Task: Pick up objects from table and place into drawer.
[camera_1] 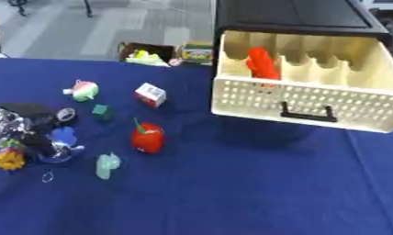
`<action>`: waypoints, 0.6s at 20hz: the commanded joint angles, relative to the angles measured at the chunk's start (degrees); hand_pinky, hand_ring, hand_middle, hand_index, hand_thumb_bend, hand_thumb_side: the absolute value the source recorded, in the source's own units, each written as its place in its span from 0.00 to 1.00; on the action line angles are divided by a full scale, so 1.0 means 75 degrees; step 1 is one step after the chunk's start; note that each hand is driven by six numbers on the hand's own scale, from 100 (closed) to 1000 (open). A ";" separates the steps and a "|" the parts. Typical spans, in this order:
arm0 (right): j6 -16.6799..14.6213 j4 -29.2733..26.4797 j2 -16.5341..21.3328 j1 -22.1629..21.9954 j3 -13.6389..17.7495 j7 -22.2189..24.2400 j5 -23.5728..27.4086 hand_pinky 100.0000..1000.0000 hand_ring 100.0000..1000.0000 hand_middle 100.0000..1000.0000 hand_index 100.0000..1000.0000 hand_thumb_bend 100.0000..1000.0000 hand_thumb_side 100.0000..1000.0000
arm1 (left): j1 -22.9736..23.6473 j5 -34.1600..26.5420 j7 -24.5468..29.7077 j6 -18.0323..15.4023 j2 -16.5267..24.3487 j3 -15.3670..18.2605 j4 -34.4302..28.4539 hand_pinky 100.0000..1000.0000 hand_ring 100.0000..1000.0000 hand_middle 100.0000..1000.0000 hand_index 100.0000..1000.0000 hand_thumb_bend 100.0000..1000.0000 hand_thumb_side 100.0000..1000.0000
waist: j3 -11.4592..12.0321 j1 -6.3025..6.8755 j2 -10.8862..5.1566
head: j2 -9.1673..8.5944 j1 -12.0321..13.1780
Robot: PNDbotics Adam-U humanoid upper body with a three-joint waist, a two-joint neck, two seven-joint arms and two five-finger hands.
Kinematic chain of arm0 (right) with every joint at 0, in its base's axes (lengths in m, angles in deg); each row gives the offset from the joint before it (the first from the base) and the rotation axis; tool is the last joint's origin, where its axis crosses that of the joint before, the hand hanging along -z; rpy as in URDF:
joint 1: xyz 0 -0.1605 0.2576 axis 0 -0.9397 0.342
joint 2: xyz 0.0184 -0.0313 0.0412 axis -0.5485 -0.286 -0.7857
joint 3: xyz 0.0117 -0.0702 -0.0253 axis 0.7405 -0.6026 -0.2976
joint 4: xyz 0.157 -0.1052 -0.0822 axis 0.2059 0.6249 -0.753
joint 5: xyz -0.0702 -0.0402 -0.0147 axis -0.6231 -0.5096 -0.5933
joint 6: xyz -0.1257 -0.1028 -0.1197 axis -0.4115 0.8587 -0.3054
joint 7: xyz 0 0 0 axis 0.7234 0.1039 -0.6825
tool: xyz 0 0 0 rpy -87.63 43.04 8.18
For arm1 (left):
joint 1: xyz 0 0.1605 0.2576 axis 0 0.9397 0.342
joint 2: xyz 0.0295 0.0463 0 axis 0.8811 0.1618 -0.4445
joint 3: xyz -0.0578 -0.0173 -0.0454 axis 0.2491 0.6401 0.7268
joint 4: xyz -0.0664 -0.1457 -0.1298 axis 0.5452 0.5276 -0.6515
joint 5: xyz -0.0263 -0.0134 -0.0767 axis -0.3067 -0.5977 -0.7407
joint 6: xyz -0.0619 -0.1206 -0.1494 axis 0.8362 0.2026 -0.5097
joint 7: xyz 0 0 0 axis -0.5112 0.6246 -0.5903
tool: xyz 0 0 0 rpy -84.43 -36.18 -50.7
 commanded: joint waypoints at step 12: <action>-0.0061 -0.0078 0.0165 0.0105 0.0129 -0.0256 0.0163 0.15 0.33 0.26 0.74 0.04 0.98 | 0.0078 -0.0692 0.0244 0.0427 0.0386 0.0091 -0.0286 0.17 0.44 0.50 0.68 0.14 0.25 | 0.0002 -0.0019 -0.0138 | -0.0061 0.0002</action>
